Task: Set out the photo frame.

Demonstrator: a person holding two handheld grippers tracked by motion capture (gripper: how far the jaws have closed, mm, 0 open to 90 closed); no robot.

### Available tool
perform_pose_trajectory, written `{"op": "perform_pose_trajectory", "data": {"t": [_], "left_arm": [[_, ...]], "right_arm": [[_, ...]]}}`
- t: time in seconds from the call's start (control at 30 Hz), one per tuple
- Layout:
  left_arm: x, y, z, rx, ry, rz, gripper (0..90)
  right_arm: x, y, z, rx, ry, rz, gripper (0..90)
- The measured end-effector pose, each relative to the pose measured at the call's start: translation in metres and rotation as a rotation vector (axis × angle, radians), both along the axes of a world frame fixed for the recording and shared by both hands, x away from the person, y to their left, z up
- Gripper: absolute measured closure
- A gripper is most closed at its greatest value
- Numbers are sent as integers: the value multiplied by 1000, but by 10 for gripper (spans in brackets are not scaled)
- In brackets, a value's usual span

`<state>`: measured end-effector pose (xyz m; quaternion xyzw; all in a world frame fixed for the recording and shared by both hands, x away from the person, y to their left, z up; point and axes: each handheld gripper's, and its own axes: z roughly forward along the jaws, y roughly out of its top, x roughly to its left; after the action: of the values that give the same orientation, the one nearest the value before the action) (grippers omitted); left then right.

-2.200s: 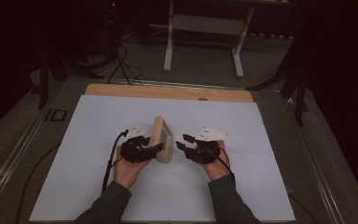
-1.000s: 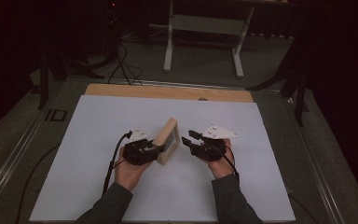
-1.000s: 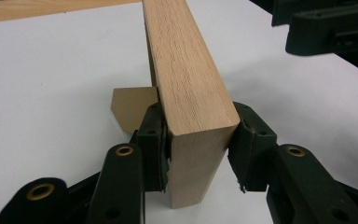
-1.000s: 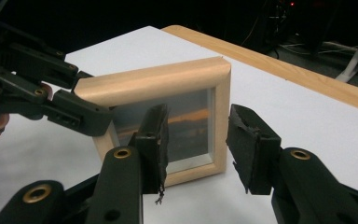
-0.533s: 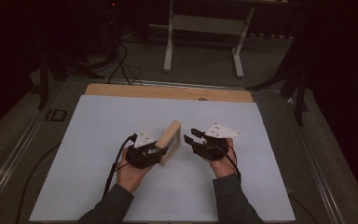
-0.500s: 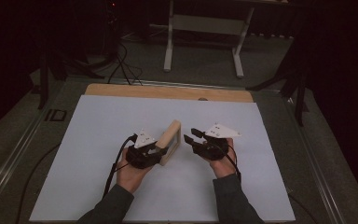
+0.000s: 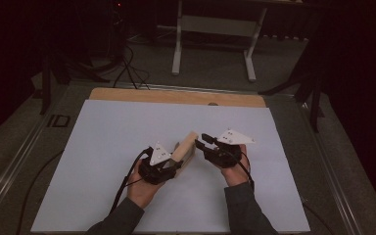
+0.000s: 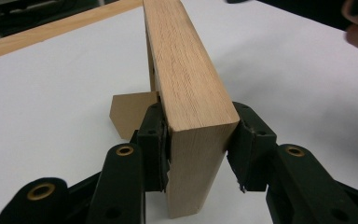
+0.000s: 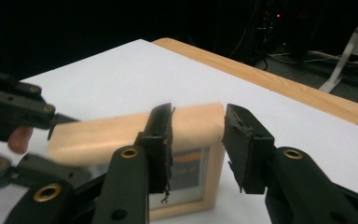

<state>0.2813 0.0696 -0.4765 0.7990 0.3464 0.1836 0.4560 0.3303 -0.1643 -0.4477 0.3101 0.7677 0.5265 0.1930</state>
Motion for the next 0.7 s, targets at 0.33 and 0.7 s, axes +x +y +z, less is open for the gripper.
{"op": "perform_pose_trajectory", "data": {"t": [0.33, 0.7], "left_arm": [[-15, -16, -1, 13, -23, -74, 606], [-22, -21, -2, 19, -40, -118, 605]], "right_arm": [[0, -3, 0, -21, -26, -46, 807], [2, -4, -5, -52, -16, -48, 896]]}}
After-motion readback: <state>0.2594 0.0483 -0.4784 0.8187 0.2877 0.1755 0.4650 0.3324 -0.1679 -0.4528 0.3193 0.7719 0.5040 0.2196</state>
